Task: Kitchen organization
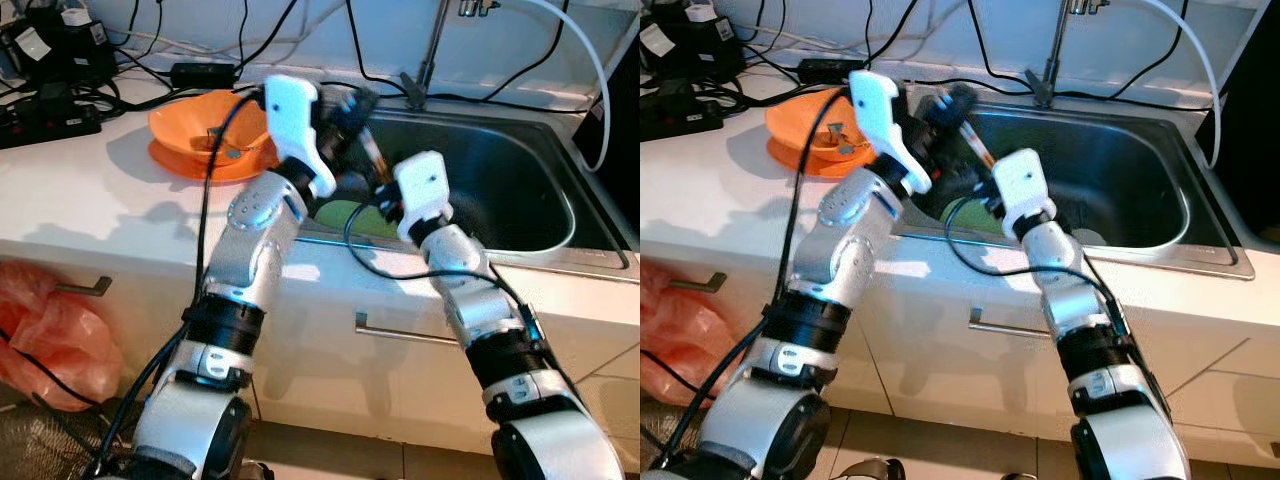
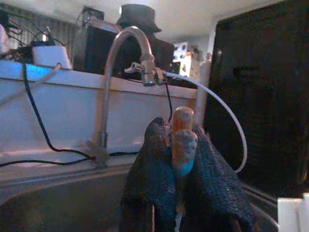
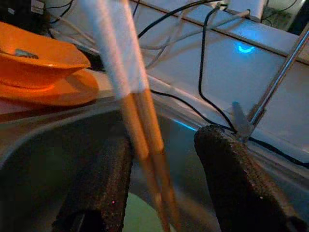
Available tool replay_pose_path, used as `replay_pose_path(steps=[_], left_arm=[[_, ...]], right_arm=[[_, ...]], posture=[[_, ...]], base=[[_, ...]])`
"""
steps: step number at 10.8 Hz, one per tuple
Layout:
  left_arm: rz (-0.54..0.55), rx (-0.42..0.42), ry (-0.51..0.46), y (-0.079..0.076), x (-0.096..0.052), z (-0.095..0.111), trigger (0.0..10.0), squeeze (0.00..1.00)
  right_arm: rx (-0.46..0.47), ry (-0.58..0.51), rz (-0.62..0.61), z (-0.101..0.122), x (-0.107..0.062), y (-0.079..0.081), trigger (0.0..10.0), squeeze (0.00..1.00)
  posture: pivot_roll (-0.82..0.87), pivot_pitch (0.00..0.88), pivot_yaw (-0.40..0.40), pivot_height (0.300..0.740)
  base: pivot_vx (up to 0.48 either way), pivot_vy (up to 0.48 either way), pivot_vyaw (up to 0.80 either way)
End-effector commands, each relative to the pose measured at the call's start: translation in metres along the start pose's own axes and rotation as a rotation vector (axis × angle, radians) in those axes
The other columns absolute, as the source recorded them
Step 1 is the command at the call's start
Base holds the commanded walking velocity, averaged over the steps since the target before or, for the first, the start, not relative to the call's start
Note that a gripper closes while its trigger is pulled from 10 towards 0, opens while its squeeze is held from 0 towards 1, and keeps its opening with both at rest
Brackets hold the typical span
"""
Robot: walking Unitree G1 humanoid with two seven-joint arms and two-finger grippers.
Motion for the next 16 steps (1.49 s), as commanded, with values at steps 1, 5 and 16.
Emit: replay_pose_path(steps=[1, 5, 16], left_arm=[[-0.032, 0.007, -0.002, -0.0062, 0.0010, 0.0032, 10.0, 0.00], [-0.046, 0.001, -0.004, -0.0093, 0.0004, 0.0050, 10.0, 0.00], [0.004, 0.020, 0.008, -0.0010, -0.0015, -0.0004, 10.0, 1.00]], right_arm=[[-0.008, 0.000, -0.023, 0.0023, 0.0018, -0.0073, 10.0, 0.00], [-0.007, 0.008, -0.018, -0.0016, 0.0022, -0.0047, 0.0, 0.00], [0.011, -0.001, -0.053, -0.0016, 0.0029, -0.0124, 0.0, 0.00]], posture=[[0.01, 0.026, -0.015, 0.740], [0.02, 0.024, -0.019, 0.740], [0.02, 0.020, -0.023, 0.740]], base=[[0.000, 0.000, 0.00], [0.000, 0.000, 0.00], [0.000, 0.000, 0.00]])
Point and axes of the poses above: a point about 5 cm out from each wrist's last joint towards the gripper, its own x axis pointing out of the wrist towards the gripper, its own z axis along the axis of the wrist's last joint, y = z × x, the point moved 6 cm from there along x, pointing out of the wrist towards the gripper, and after that the axes turned 3 degrees about x, right-handed, at the moved point
